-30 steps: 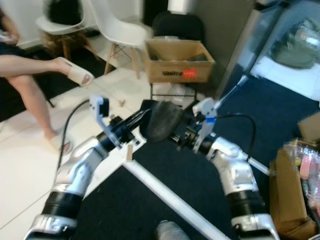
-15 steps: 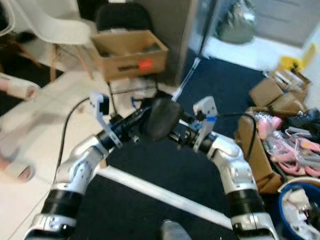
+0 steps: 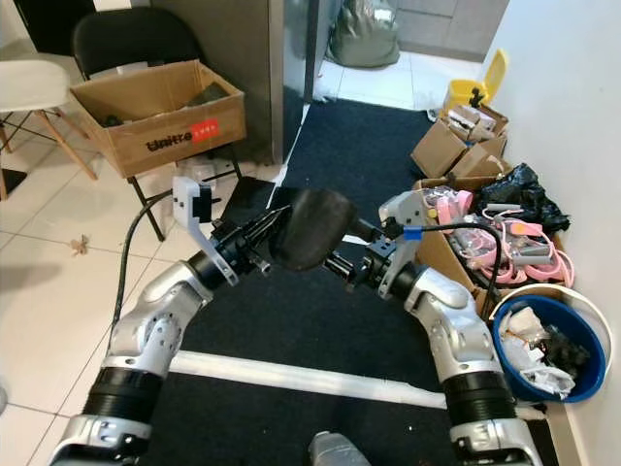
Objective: Picking trash to rubbish bin
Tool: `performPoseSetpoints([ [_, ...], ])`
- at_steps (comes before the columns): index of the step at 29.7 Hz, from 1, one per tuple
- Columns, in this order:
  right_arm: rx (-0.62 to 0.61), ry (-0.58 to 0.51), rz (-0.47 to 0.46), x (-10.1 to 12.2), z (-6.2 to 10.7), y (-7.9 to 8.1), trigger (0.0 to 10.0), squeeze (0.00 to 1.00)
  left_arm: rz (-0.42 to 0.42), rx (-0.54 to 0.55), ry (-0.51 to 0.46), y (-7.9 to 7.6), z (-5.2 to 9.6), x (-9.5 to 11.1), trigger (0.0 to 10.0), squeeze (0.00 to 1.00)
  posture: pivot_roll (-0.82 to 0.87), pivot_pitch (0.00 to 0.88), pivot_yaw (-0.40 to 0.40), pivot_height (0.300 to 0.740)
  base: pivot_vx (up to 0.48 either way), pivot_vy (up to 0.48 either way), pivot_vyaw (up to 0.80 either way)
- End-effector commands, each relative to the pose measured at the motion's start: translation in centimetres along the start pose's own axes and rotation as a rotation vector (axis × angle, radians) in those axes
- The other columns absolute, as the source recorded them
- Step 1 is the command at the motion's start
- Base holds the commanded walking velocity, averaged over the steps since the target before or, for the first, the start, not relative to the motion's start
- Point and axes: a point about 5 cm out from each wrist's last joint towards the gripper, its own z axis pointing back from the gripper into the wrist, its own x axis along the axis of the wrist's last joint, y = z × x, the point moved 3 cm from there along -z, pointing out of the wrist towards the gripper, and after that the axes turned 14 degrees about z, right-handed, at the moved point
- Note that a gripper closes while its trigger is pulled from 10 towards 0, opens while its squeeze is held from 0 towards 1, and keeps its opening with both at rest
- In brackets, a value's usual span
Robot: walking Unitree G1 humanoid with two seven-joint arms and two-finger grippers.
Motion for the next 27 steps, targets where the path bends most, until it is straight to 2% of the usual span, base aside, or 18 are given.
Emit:
performPoseSetpoints([
  [1, -0.004, -0.007, 0.018, 0.23, 0.07, -0.20, 10.0, 0.00, 0.020, 0.011, -0.005, 0.18, 0.06, -0.20, 10.0, 0.00, -0.07, 0.000, -0.044, 0.740, 0.390, 0.000, 0.00],
  [27, -0.007, -0.011, 0.028, 0.01, 0.11, -0.35, 10.0, 0.00, 0.026, 0.017, -0.022, 0.44, 0.09, -0.06, 10.0, 0.00, -0.07, 0.000, -0.045, 0.740, 0.480, 0.000, 0.00],
])
